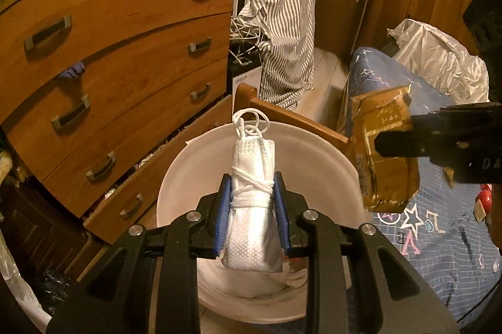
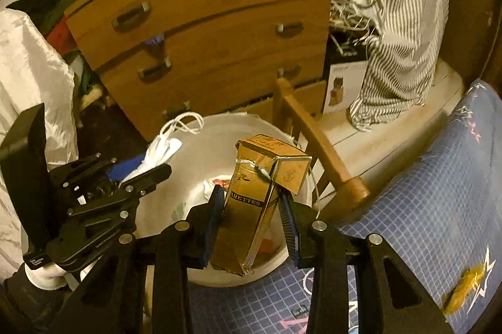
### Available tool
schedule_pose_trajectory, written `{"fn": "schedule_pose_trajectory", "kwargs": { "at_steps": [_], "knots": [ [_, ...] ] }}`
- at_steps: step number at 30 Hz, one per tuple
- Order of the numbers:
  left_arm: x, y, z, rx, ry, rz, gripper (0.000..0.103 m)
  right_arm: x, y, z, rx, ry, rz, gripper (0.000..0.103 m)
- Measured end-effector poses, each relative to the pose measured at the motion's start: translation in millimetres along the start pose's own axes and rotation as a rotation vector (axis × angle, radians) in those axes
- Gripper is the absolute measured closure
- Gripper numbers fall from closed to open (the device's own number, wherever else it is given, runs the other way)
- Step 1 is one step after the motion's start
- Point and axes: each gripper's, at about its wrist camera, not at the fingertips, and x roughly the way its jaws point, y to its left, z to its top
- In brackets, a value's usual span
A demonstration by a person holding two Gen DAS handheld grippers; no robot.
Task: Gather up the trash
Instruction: 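Carry the mask and gold box to the white bucket and open both tools to drop them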
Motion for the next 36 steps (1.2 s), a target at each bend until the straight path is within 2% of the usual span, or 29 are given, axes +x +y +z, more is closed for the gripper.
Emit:
{"fn": "schedule_pose_trajectory", "kwargs": {
  "at_steps": [9,28,29,30,31,32,36],
  "knots": [
    [13,7,1,0.001,0.020,-0.002,0.078,24,0,4,-0.008,0.037,0.011,0.066],
    [23,11,0,-0.003,0.028,0.004,0.076,27,-8,-1,-0.005,0.037,0.015,0.064],
    [26,12,0,-0.005,0.033,0.011,0.071,27,-10,-1,-0.003,0.034,0.017,0.063],
    [27,13,-1,-0.008,0.033,0.022,0.057,27,-11,-2,0.001,0.032,0.018,0.059],
    [28,15,-1,-0.012,0.028,0.033,0.050,26,-13,-2,0.004,0.025,0.018,0.052],
    [28,16,-1,-0.016,0.021,0.040,0.044,25,-14,-3,0.007,0.017,0.019,0.050],
    [28,21,-3,-0.022,0.021,0.049,0.043,19,-20,-5,0.025,-0.001,0.030,0.050]
  ]
}}
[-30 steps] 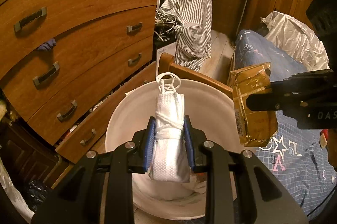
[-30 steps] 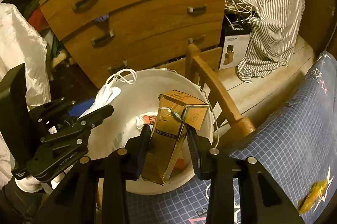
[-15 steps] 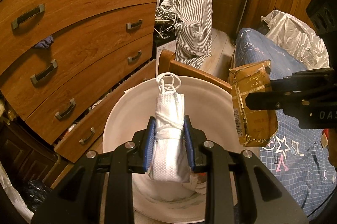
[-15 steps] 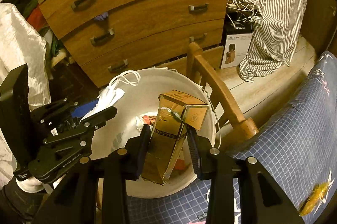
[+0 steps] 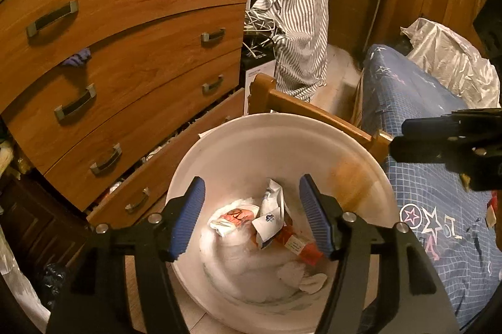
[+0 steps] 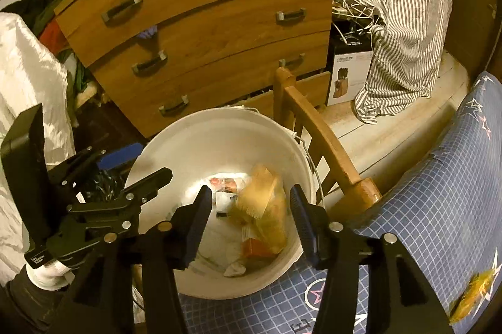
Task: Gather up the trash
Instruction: 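Carry the mask and gold box to the white bucket and open both tools to drop them, then move both tools back over the bed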
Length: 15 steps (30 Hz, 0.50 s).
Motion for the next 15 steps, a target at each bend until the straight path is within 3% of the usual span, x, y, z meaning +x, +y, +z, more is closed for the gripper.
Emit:
{"fn": "schedule_pose_trajectory", "kwargs": {
  "at_steps": [9,15],
  "knots": [
    [-12,-10,-2,0.019,-0.006,-0.009,0.043,-30,-3,-16,0.019,-0.053,0.023,0.050],
    [-29,-32,-9,0.033,-0.012,-0.043,0.043,-86,-8,-63,0.036,-0.170,0.011,0.047]
  ]
}}
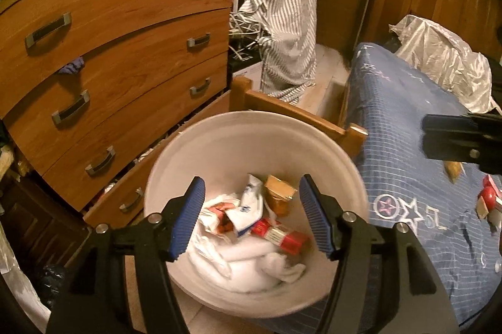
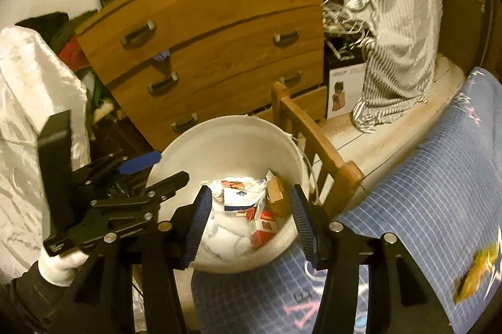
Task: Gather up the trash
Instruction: 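Move both tools back over the bed, then grasp the pink sponge block with the left tool while the right tool grasps the white round lid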
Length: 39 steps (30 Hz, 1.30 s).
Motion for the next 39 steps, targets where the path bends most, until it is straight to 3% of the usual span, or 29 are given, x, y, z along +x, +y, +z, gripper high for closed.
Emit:
{"fn": "schedule_pose_trajectory", "kwargs": {
  "at_steps": [5,11,18,23,29,35,39],
  "knots": [
    [-3,-41,-17,0.040,0.017,-0.066,0.043,-77,-20,-75,0.018,-0.125,-0.093,0.039],
    [9,-147,-57,0.208,0.082,-0.206,0.043,-177,-79,-213,0.155,-0.206,-0.248,0.034],
    [15,-293,-115,0.430,0.175,-0.402,0.043,-285,-158,-379,0.375,-0.229,-0.481,0.034],
    [17,-363,-150,0.527,0.231,-0.476,0.043,-337,-199,-487,0.519,-0.206,-0.611,0.034],
    [14,-416,-166,0.576,0.236,-0.498,0.035,-349,-228,-547,0.594,-0.192,-0.635,0.034],
    [18,-450,-163,0.577,0.220,-0.507,0.028,-317,-251,-535,0.569,-0.160,-0.607,0.034],
    [33,-477,-160,0.580,0.232,-0.513,0.028,-306,-251,-527,0.545,-0.146,-0.615,0.040]
  ]
}}
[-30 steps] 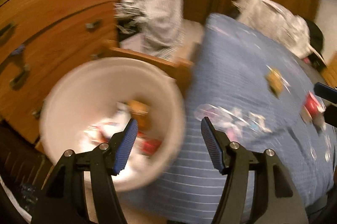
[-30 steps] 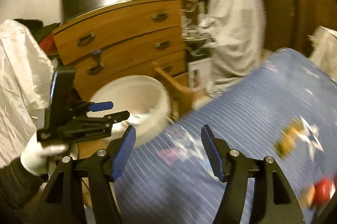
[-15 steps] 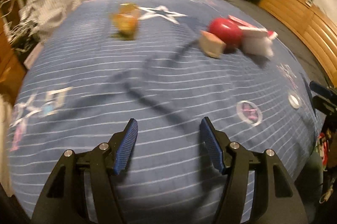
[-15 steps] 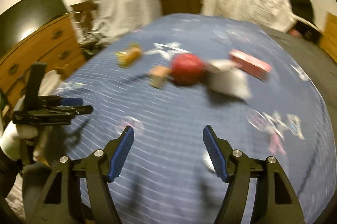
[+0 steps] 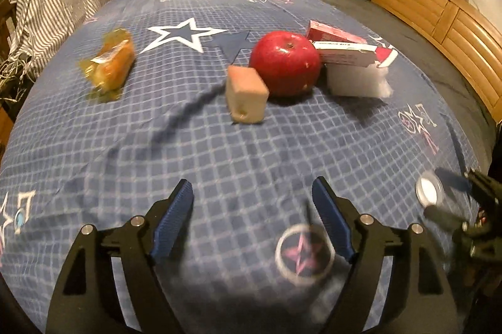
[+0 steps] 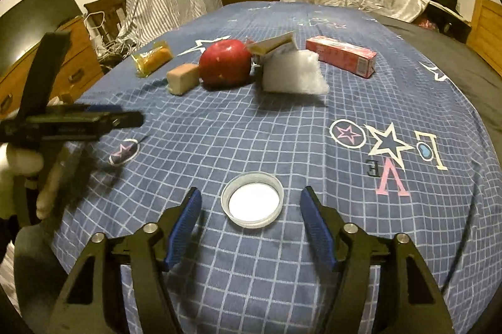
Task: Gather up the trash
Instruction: 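Grasp the pink sponge block with the left tool while the right tool grasps the white round lid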
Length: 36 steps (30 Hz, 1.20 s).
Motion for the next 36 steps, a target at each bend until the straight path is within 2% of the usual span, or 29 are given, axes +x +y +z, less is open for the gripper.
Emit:
{"fn": "schedule_pose_trajectory", "kwargs": {
  "at_steps": [4,9,16,24,27,28,36],
  "knots": [
    [20,-2,18,-0.003,0.017,-0.004,0.028,1,-2,-5,0.000,-0.013,-0.013,0.051],
    [38,-5,44,-0.006,0.005,0.015,0.027,1,2,-10,-0.016,-0.029,-0.026,0.051],
    [57,-8,60,-0.015,0.006,0.042,0.027,0,0,-13,-0.007,-0.045,-0.011,0.051],
    [64,-4,65,-0.030,0.005,0.066,0.064,0,2,-12,-0.013,-0.060,-0.038,0.052],
    [65,-1,66,-0.041,0.007,0.082,0.074,2,4,-12,-0.020,-0.060,-0.063,0.057],
    [65,1,65,-0.047,0.005,0.078,0.075,3,3,-12,-0.021,-0.061,-0.071,0.061],
    [46,8,53,-0.041,-0.029,0.072,0.078,0,1,-13,-0.012,-0.080,-0.077,0.061]
  ]
}}
